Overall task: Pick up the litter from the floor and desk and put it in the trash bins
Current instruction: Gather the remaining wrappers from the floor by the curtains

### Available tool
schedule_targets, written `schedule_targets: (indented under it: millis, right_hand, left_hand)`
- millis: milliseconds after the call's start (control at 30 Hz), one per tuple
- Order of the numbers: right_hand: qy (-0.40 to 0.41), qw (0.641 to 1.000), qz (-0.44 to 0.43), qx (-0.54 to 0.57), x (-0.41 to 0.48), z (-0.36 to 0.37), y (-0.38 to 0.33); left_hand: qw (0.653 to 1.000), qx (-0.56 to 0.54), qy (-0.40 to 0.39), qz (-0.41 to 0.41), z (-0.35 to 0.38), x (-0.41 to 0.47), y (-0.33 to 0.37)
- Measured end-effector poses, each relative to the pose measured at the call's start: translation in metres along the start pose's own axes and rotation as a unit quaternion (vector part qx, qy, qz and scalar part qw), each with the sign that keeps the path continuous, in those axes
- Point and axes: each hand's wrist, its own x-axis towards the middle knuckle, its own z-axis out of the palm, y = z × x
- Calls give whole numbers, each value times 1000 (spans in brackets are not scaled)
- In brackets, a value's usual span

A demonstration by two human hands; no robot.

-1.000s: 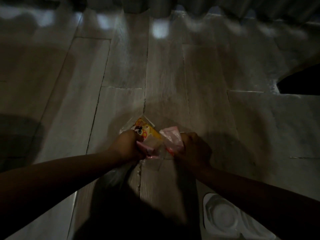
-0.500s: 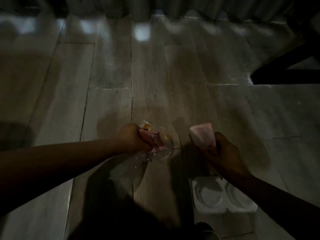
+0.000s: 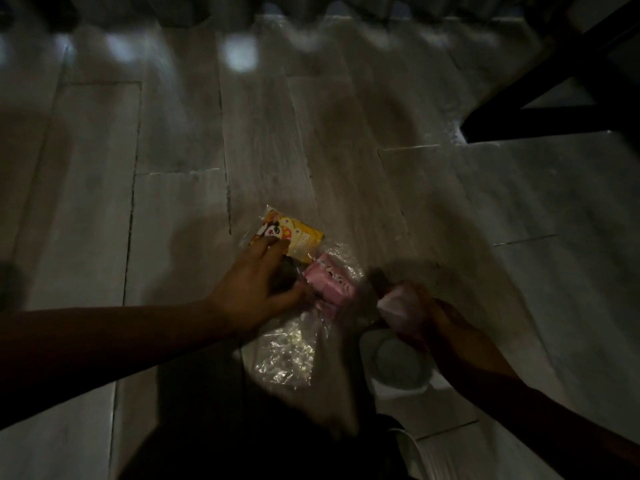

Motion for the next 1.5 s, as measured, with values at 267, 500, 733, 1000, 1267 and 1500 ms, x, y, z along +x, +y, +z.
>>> schedule_targets:
  millis: [267, 500, 733, 1000, 1267, 1500]
  right_hand:
    - [2, 996, 90, 24, -17, 14, 13]
    - [48, 994, 67, -72, -17, 29, 5]
    - [-38, 974, 132, -182, -10, 53, 31]
    - [11, 955, 193, -225, 36, 48, 43]
    - [36, 953, 195, -228, 43, 49, 39]
    - [19, 974, 191, -123, 39, 33, 38]
  left_hand:
    - [956, 240, -140, 95, 17, 5, -22]
    - [925, 329, -161, 102, 54, 39, -20]
    - [947, 294, -121, 39, 61, 52, -17]
    - [956, 282, -80, 16, 52, 58, 0]
    - [958, 277, -70, 36, 49, 61, 10]
    - [980, 184, -62, 39, 42, 68, 19]
